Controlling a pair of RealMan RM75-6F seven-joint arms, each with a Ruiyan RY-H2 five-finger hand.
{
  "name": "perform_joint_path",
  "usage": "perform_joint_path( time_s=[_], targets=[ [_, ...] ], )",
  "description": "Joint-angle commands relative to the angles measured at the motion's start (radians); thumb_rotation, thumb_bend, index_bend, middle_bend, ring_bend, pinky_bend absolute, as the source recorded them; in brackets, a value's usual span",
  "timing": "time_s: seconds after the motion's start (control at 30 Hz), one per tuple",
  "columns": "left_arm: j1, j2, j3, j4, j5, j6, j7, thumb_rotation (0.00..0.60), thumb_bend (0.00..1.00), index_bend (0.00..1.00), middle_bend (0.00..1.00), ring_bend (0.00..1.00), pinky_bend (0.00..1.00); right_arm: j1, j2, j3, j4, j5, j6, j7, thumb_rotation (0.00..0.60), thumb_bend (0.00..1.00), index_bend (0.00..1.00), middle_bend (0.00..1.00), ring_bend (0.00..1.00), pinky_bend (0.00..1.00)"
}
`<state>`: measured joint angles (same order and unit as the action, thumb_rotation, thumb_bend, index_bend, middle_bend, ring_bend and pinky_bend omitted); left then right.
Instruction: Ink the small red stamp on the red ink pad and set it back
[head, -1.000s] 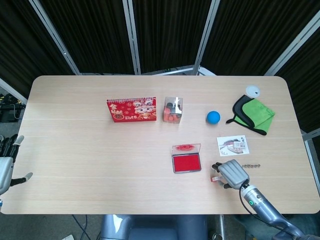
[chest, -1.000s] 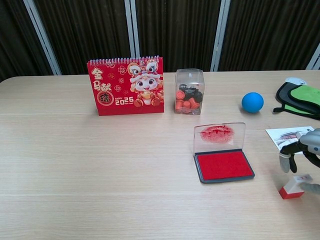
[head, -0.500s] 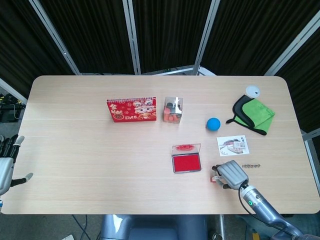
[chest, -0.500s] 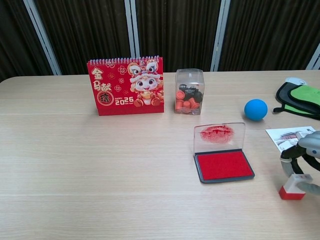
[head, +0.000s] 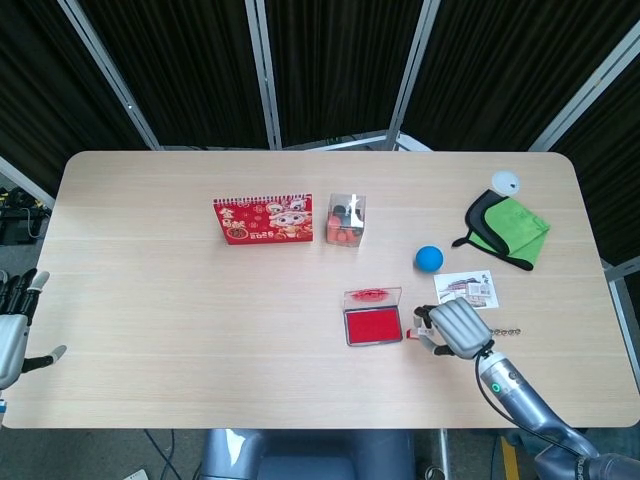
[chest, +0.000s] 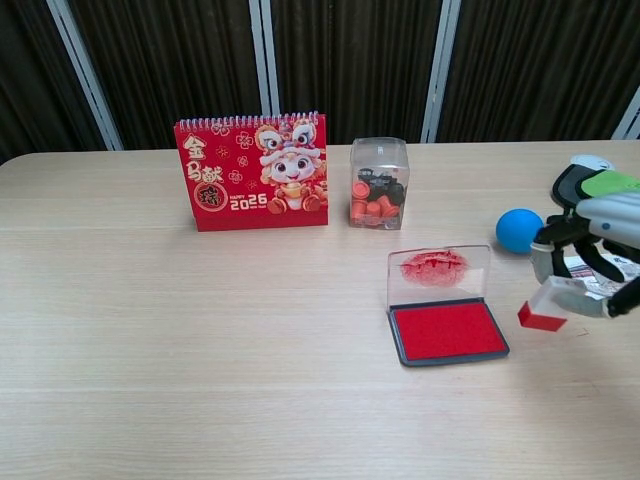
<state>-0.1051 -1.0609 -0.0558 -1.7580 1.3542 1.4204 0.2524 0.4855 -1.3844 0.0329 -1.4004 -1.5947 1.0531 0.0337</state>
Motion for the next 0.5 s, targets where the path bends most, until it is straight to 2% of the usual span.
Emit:
perform_joint_path(
  time_s=[0.03,0.2,0.5],
  targets=[
    [0.0,-0.001,0.0,0.001,-0.001,0.001,0.002,0.6,0.0,0.0,0.0,0.0,0.0,0.036,-0.021,0.032,0.002,0.023,-0.028,-0.01,0.6,0.49,0.58,0.61,0.73,1.0],
    [-0.002,-0.003,-0.003,0.004,-0.01,-0.002,0.003,0.6,0.0,0.0,0.0,0.0,0.0,0.078,-0.064,0.063,0.01,0.046,-0.061,-0.051,0.6,0.5,0.58,0.61,0.73,1.0],
    [-0.004,-0.003,-0.008,0.01,-0.029,-0.01,0.003,0.6,0.0,0.0,0.0,0.0,0.0,0.117,-0.155,0.055,0.047,0.06,-0.099,-0.127,0.6,0.5,0.58,0.61,0.73,1.0]
  ],
)
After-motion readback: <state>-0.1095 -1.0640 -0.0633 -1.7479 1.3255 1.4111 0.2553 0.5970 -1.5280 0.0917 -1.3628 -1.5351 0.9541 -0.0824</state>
